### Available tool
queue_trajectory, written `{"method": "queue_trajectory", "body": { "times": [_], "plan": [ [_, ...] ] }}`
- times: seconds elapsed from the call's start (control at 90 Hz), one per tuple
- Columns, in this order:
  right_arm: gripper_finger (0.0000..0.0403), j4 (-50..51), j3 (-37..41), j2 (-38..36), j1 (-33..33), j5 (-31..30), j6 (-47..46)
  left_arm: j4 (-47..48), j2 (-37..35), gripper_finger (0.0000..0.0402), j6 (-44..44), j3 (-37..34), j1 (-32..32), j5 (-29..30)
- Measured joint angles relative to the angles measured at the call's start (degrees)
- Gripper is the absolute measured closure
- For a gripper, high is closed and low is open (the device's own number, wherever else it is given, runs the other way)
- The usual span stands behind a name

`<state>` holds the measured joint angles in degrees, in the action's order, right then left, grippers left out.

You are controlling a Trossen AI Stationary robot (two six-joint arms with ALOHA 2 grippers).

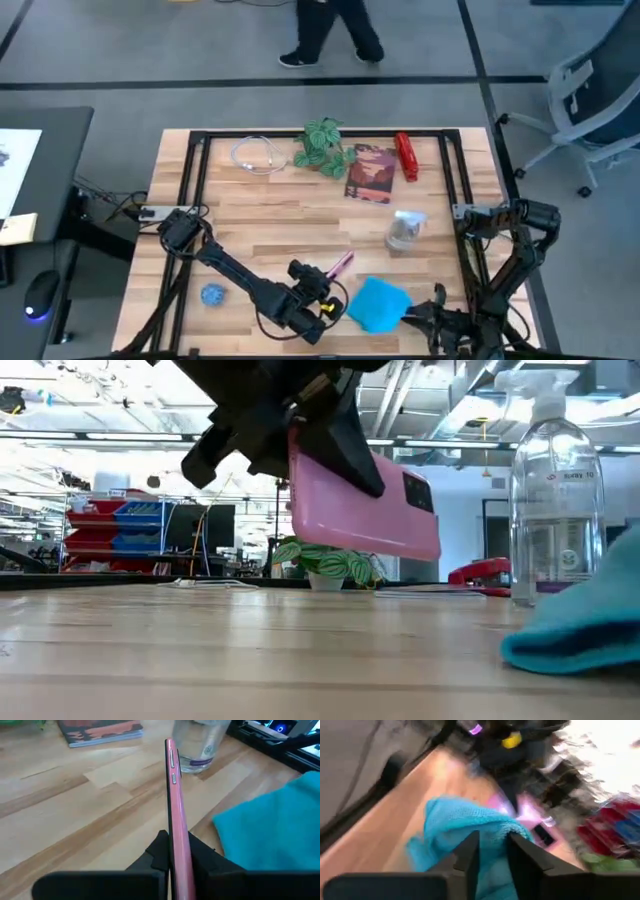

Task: Apply microfiber cloth
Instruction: Wipe the back and front of the pink cellphone with the blue microfiber cloth

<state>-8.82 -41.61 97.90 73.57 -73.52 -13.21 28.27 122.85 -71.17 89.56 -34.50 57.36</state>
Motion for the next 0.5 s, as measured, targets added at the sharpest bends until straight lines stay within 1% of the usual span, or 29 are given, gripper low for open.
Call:
{"method": "queue_trajectory", "body": {
  "times": [0.067,0.111,0.167,0.233,0.278,0.333,0.4,0.444,0.5],
  "plan": [
    [0.028,11.3,-0.1,-4.1,-0.6,7.7,-9.6,0.0,0.0,0.0391,-0.1,0.0,0.0,-0.1],
    [0.0269,18.9,0.0,-7.1,-1.2,15.5,-17.0,0.0,0.0,0.0391,-0.1,0.0,0.0,-0.1],
    [0.0256,26.4,0.0,-10.7,-1.9,27.1,-24.2,0.0,0.0,0.0391,0.0,0.0,0.0,0.0],
    [0.0243,31.8,0.0,-14.2,-3.0,38.3,-29.1,-0.2,0.0,0.0391,0.3,0.0,0.1,0.0],
    [0.0235,33.1,0.0,-16.0,-3.4,43.5,-30.3,-0.5,0.0,0.0391,0.7,0.0,0.2,0.0],
    [0.0226,33.4,0.0,-18.2,-3.3,48.3,-30.5,-0.8,0.0,0.0391,1.1,0.0,0.4,0.0],
    [0.0218,33.3,0.0,-21.1,-3.1,51.8,-30.5,-0.9,0.1,0.0391,1.1,0.0,0.6,0.0],
    [0.0214,33.4,0.0,-23.0,-3.1,52.8,-30.5,-0.9,0.1,0.0391,1.1,0.0,0.7,0.0],
    [0.021,33.6,0.0,-25.5,-3.3,52.3,-31.3,-0.9,0.1,0.0391,1.1,-0.1,0.7,0.1]
  ]
}}
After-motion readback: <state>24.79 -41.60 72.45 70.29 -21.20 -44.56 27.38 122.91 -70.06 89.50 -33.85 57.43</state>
